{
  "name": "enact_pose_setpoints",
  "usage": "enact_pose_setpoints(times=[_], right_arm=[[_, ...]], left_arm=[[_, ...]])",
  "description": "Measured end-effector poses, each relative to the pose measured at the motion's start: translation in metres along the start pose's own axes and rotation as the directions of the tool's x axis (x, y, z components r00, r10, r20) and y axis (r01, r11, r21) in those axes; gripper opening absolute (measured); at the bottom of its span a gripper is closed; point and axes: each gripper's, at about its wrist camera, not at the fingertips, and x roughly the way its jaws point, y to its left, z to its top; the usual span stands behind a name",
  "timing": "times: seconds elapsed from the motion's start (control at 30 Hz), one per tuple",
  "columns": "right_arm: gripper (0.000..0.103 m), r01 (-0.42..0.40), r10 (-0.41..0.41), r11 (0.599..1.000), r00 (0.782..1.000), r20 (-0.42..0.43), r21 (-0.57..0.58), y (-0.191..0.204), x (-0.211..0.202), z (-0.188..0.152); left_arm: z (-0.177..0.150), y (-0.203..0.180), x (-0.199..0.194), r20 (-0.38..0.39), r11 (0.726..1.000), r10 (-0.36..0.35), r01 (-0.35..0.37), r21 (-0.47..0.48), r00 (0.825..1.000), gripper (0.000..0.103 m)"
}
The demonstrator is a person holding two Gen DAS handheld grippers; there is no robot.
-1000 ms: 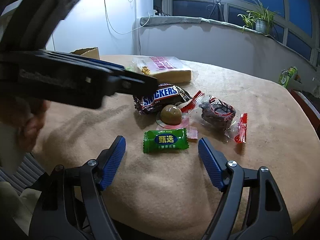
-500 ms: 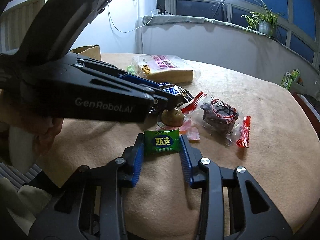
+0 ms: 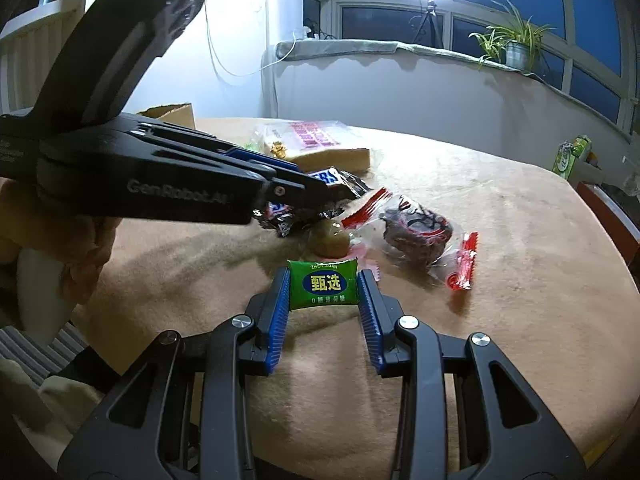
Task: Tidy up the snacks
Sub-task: 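Grasp the Snickers bar with the left gripper while the right gripper grasps the green candy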
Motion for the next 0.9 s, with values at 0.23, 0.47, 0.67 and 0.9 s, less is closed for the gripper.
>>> enact_pose_setpoints(times=[0.23,0.47,0.67,0.9], right_arm=[[0.035,0.015,-0.016,1.0,1.0,0.02,0.006,-0.002,-0.007,0.003],[0.035,0.04,-0.04,0.999,0.998,0.051,-0.007,0.003,-0.02,0.011],[0.035,0.058,-0.055,0.997,0.996,0.071,-0.043,0.016,-0.031,0.023],[0.035,0.075,-0.065,0.992,0.993,0.098,-0.102,0.043,-0.041,0.04]], left_arm=[[0.001,0.01,-0.016,0.03,1.0,0.01,-0.01,-0.02,1.0,0.025],[0.001,0.014,-0.039,0.07,0.999,0.029,-0.027,-0.035,0.997,0.025],[-0.004,0.021,-0.065,0.116,0.998,0.048,-0.042,-0.055,0.992,0.025],[-0.017,0.035,-0.099,0.174,0.994,0.077,-0.062,-0.092,0.982,0.025]])
